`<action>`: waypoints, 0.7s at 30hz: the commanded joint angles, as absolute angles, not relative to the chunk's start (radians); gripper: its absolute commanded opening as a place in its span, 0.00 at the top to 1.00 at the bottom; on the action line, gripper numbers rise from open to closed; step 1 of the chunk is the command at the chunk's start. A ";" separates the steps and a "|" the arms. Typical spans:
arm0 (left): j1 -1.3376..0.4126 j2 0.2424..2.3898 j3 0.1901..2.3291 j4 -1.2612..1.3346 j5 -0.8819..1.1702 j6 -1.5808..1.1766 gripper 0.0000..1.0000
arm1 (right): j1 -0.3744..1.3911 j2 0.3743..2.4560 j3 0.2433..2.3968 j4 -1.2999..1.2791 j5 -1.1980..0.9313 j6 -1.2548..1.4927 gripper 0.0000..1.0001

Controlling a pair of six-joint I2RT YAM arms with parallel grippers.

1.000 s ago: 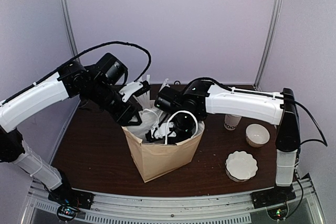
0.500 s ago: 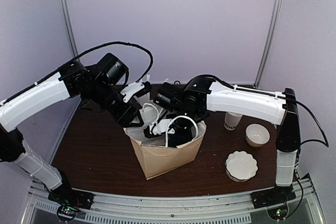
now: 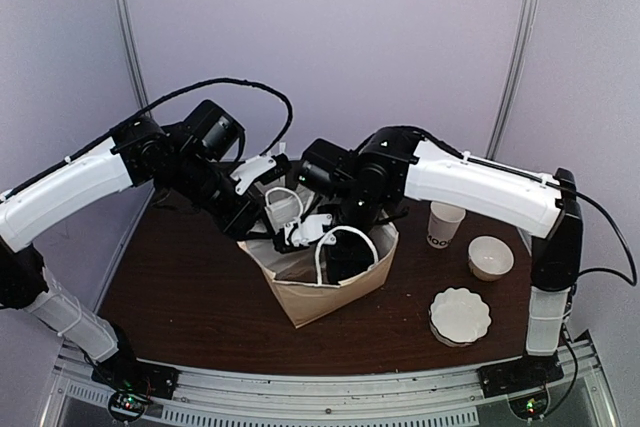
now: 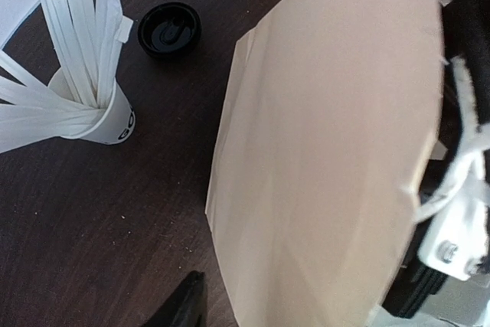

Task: Pack the takeout coffee

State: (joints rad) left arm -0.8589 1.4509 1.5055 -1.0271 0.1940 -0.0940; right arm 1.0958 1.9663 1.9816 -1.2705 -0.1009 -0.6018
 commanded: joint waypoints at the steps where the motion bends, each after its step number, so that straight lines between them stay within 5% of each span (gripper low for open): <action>1: -0.856 1.440 1.537 -0.990 0.211 -0.074 0.65 | 1.105 1.865 2.025 -1.311 -0.189 -0.655 0.01; 4: -0.855 1.443 1.546 -0.981 0.248 -0.074 0.79 | 1.106 1.846 1.990 -1.301 -0.227 -0.668 0.01; 21: -0.856 1.459 1.583 -1.002 0.357 -0.107 0.97 | 1.187 1.870 2.100 -1.337 -0.174 -0.735 0.01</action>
